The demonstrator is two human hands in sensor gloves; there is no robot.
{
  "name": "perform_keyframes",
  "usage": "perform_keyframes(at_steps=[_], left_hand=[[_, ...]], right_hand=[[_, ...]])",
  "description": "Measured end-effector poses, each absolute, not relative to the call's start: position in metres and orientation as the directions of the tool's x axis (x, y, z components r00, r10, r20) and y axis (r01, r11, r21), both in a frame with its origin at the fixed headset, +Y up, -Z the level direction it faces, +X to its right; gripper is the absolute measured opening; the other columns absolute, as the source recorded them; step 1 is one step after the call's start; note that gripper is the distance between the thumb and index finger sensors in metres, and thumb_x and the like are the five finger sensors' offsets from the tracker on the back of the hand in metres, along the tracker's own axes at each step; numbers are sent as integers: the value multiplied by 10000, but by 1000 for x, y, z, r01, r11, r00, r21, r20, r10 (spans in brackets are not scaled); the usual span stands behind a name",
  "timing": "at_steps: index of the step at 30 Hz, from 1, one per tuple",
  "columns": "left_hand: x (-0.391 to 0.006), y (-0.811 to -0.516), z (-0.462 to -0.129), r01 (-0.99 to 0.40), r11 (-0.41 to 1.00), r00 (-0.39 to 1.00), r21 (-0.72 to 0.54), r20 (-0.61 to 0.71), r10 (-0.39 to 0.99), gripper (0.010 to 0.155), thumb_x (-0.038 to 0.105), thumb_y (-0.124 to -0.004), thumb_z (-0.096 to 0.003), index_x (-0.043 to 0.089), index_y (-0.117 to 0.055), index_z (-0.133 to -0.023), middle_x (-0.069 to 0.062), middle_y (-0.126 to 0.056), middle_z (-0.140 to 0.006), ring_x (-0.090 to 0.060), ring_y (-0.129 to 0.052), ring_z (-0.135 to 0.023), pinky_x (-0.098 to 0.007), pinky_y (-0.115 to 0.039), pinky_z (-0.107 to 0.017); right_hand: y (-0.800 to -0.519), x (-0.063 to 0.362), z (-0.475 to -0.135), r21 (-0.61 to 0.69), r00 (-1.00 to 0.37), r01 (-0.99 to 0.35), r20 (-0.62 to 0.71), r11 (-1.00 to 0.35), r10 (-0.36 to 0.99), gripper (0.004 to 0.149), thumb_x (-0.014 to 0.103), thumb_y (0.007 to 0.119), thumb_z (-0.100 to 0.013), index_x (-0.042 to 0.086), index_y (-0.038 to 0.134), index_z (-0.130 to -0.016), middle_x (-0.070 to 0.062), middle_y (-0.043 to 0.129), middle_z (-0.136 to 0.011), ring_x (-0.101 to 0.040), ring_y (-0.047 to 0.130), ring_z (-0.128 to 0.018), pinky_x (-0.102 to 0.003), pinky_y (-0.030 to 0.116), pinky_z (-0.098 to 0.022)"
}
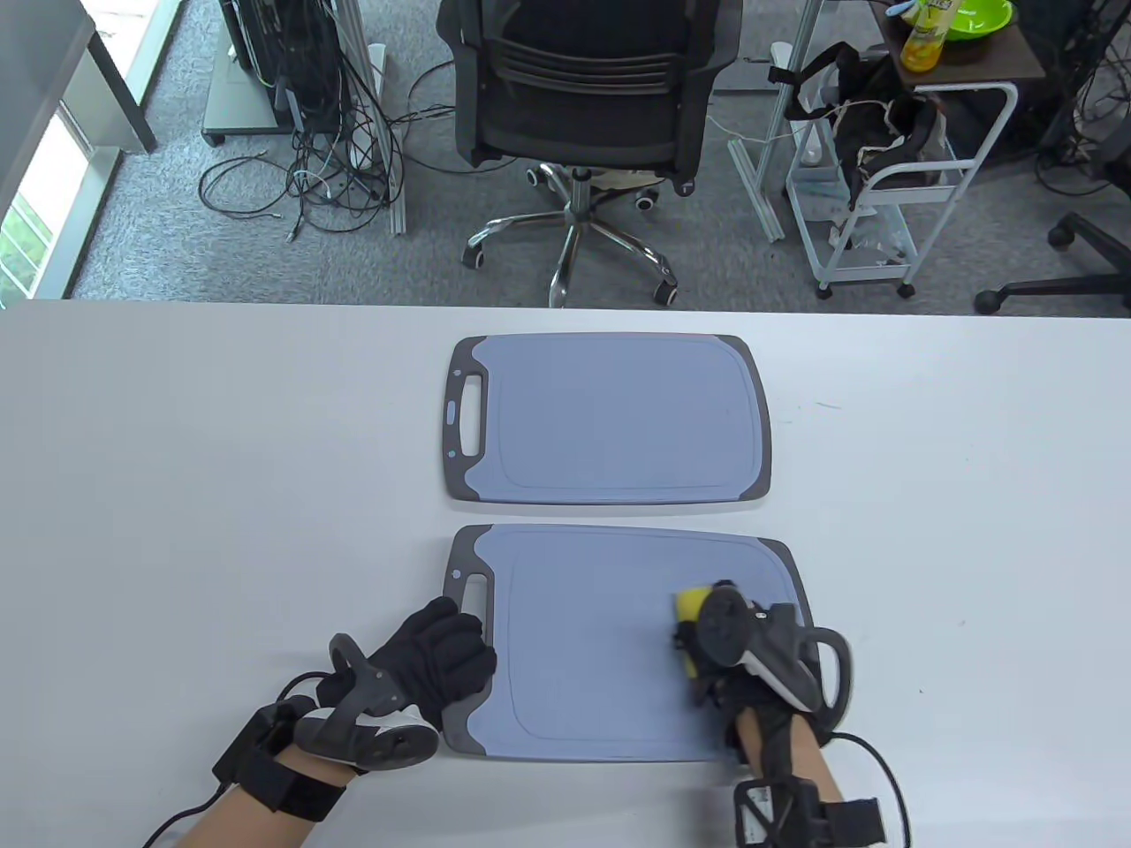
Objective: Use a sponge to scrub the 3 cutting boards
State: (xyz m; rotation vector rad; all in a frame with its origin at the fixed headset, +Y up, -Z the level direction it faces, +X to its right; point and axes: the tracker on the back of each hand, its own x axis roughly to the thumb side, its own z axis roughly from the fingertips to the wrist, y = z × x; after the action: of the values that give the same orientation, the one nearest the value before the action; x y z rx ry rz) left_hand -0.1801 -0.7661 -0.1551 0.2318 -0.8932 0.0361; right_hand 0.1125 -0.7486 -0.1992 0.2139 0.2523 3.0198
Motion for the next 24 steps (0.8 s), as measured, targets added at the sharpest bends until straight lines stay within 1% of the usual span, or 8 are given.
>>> perform_keyframes(at_steps=[1,4,7,9,14,16,19,24], left_hand=[[-180,-766,-155,-127,974,628,185,775,-65,440,381,-851,-588,314,-601,-944,87,-731,-941,-202,-755,-1008,-544,-577,-798],[-180,-766,-155,-126,974,627,189,776,-69,440,380,-855,-586,313,-606,-943,86,-736,-939,-203,-761,-1005,-545,-581,-796],[-181,-765,-155,-130,973,631,190,773,-66,435,379,-857,-585,309,-610,-937,83,-738,-937,-202,-762,-1006,-544,-583,-794],[-180,-765,-154,-129,972,629,194,775,-71,437,381,-856,-585,312,-610,-939,84,-739,-937,-202,-762,-1004,-544,-584,-794],[-180,-765,-155,-130,974,629,188,775,-66,438,383,-854,-584,315,-608,-940,84,-737,-937,-201,-759,-1006,-545,-578,-796],[-180,-765,-155,-131,974,629,186,775,-63,437,382,-850,-588,314,-603,-942,84,-731,-940,-200,-754,-1008,-545,-573,-798],[-180,-765,-155,-132,974,628,184,776,-62,438,386,-846,-589,314,-599,-943,80,-729,-940,-201,-751,-1008,-547,-570,-798],[-180,-765,-155,-130,974,627,183,776,-62,439,388,-843,-588,313,-598,-944,79,-728,-939,-200,-749,-1009,-547,-568,-799]], right_hand=[[-743,70,-191,157,-952,-67,284,-985,110,736,573,708,-483,92,631,-1035,-107,858,-716,-233,913,-524,-465,787,-470],[-735,6,-169,67,-855,-3,517,-998,37,737,594,677,-487,117,616,-1046,-80,848,-727,-206,909,-534,-447,794,-479],[-733,2,-165,7,-856,85,513,-996,-70,731,599,635,-490,118,616,-1039,-47,854,-726,-185,920,-536,-430,808,-480],[-739,32,-172,84,-915,-23,399,-996,55,731,592,672,-486,125,624,-1046,-67,855,-724,-206,915,-529,-448,796,-473],[-757,139,-183,88,-996,-22,86,-996,30,728,593,673,-481,123,643,-1035,-66,864,-704,-201,919,-507,-444,801,-458],[-767,200,-182,112,-989,-74,-138,-991,58,728,585,689,-482,110,651,-1032,-76,860,-702,-210,915,-506,-451,795,-457],[-772,247,-178,159,-936,-93,-351,-983,32,727,559,691,-496,75,640,-1036,-105,860,-717,-244,914,-518,-475,781,-461],[-767,217,-185,161,-976,40,-206,-986,-73,720,554,659,-500,57,647,-1021,-103,875,-704,-220,930,-507,-451,802,-456]])
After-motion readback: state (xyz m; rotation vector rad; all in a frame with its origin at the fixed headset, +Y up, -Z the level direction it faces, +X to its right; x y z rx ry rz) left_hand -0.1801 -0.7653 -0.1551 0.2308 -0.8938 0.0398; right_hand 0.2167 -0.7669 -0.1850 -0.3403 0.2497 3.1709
